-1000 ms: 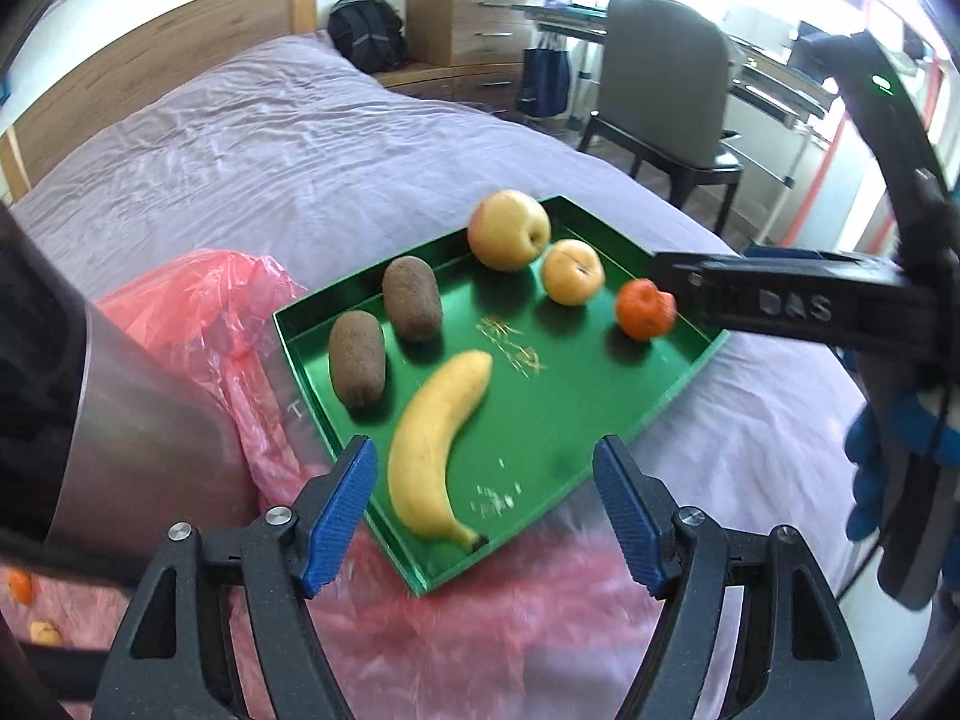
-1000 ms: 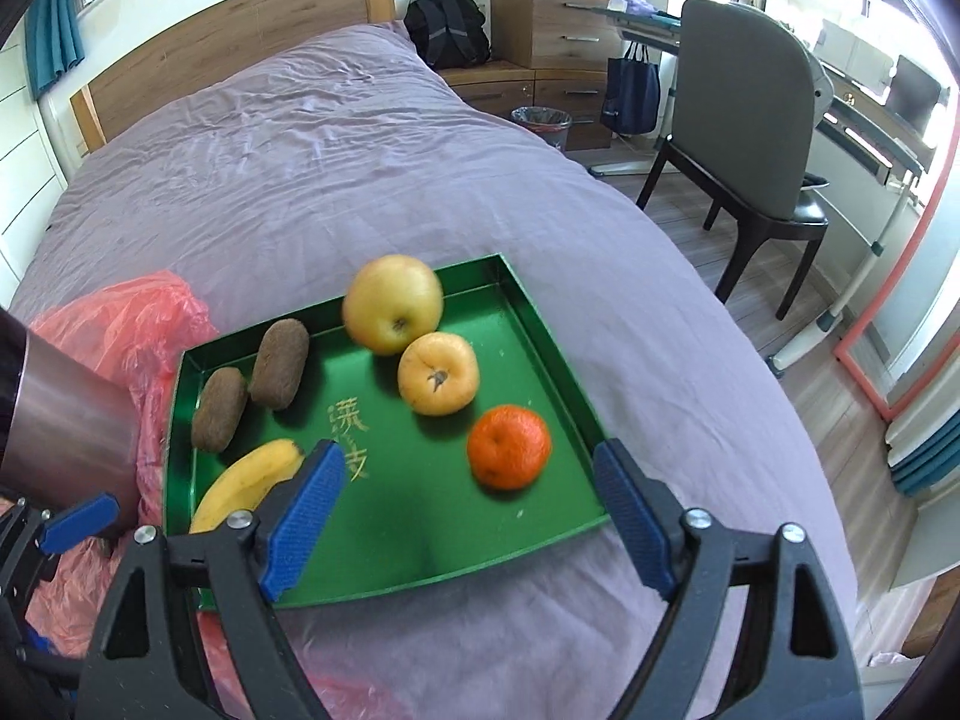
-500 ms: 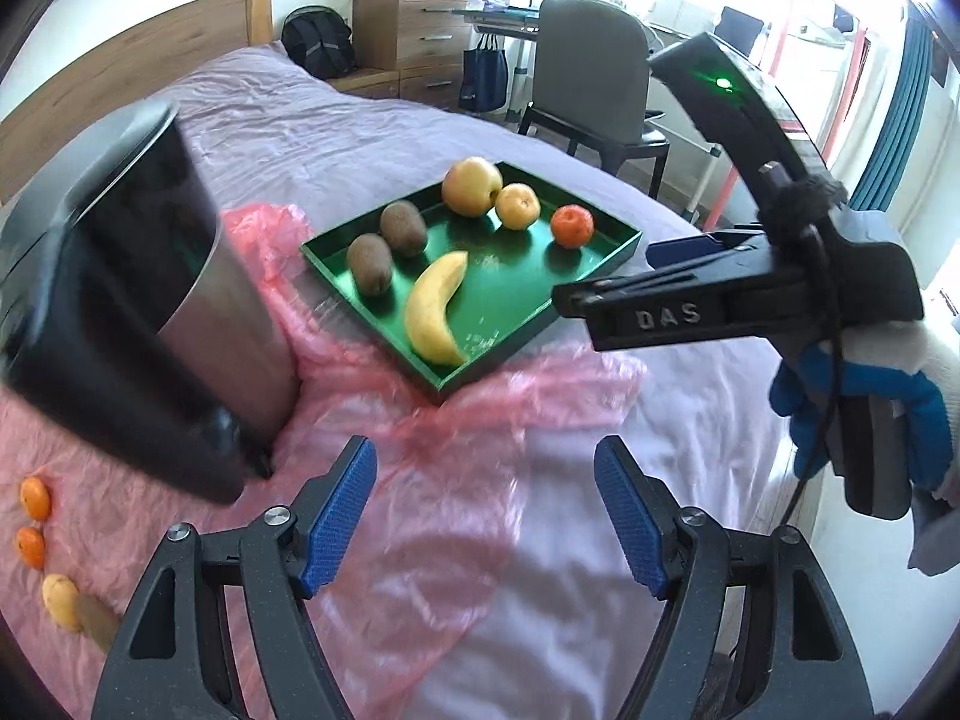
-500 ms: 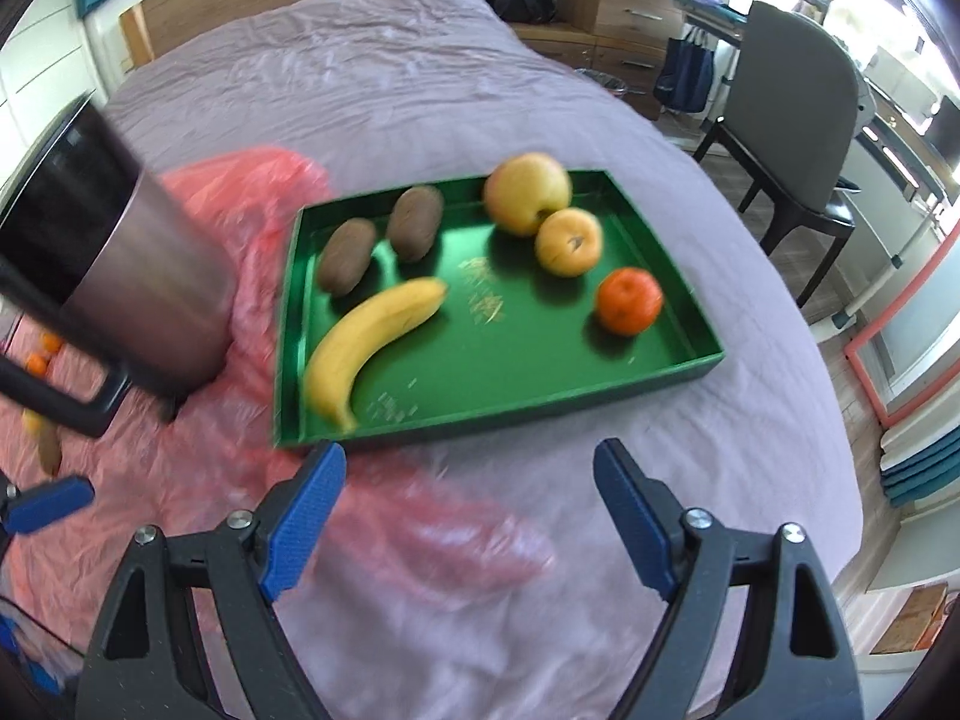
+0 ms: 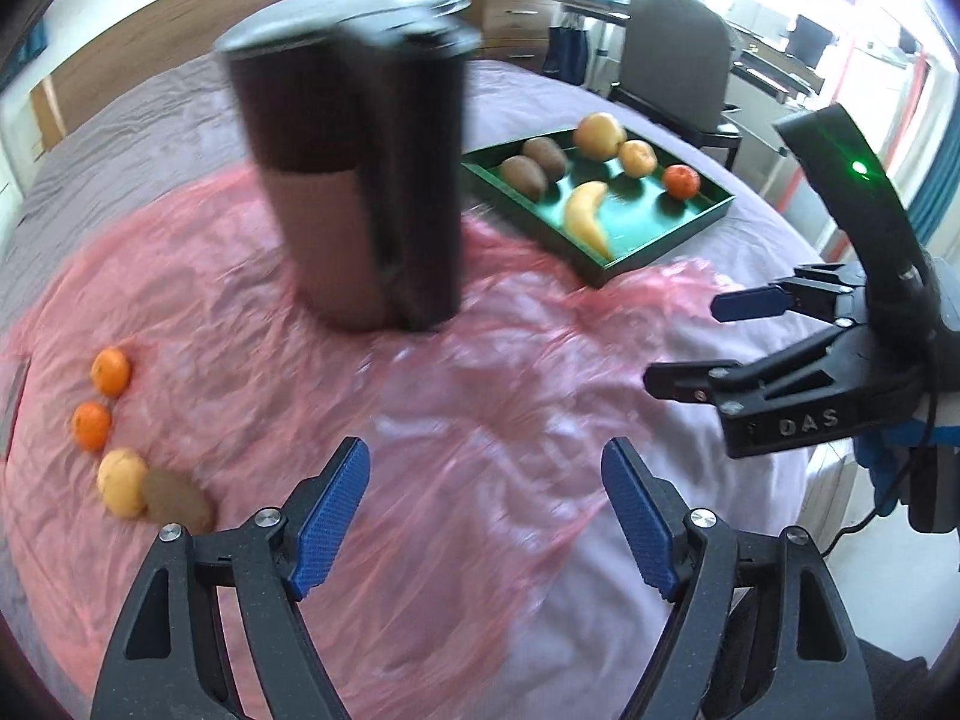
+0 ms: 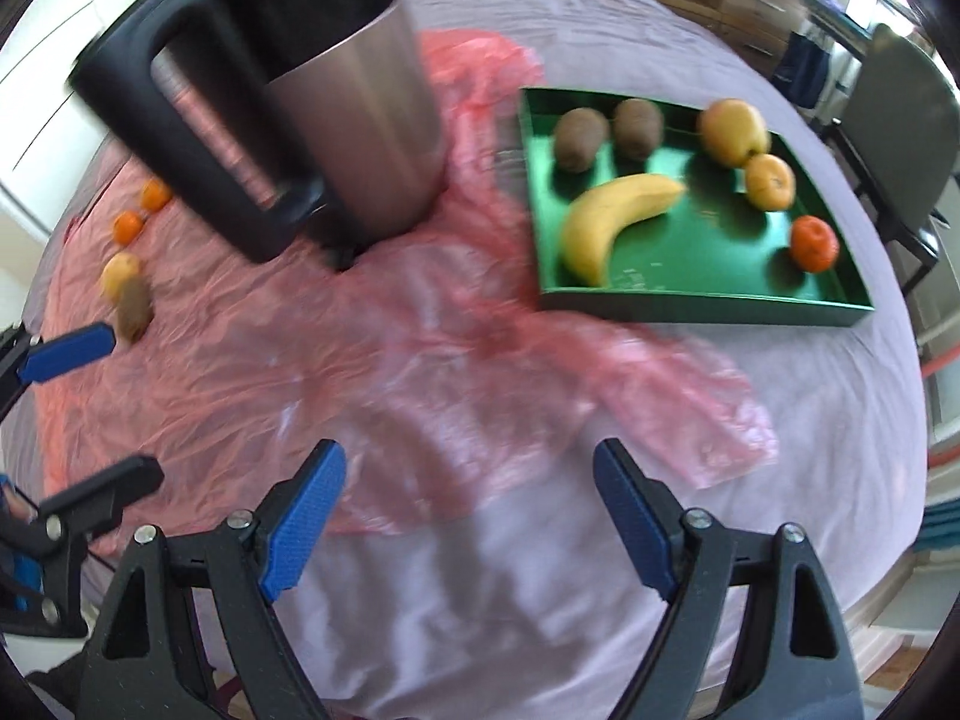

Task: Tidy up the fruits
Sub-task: 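Withdraw both tools from the tray back toward the remaining fruit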

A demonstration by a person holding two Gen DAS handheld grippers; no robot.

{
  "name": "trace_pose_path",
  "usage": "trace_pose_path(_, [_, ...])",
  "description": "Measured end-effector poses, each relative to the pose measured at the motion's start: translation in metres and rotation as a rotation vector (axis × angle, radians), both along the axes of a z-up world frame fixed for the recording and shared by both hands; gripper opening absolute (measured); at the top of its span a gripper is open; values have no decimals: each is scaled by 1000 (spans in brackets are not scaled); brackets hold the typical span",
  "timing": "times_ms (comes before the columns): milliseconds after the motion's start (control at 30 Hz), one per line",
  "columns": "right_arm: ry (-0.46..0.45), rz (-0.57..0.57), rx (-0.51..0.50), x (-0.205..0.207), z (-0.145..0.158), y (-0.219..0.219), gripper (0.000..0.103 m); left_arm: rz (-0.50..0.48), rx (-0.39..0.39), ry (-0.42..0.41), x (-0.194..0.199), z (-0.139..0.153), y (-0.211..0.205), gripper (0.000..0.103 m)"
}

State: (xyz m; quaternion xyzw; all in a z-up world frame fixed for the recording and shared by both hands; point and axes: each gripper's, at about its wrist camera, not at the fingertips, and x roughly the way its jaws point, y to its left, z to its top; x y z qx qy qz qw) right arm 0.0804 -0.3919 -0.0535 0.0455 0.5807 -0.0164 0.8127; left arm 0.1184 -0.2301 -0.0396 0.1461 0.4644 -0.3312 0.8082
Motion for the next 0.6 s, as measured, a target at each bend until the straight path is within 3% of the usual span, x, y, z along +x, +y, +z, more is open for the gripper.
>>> trace_pose_path(333, [21, 302, 67, 23, -9, 114, 103, 317, 55, 54, 51, -18, 121, 75])
trace_pose_path(433, [15, 397, 106, 39, -15, 152, 94, 407, 60, 58, 75, -22, 155, 75])
trace_pose_path(600, [-11, 489, 161, 67, -24, 204, 87, 497, 30, 70, 107, -31, 191, 75])
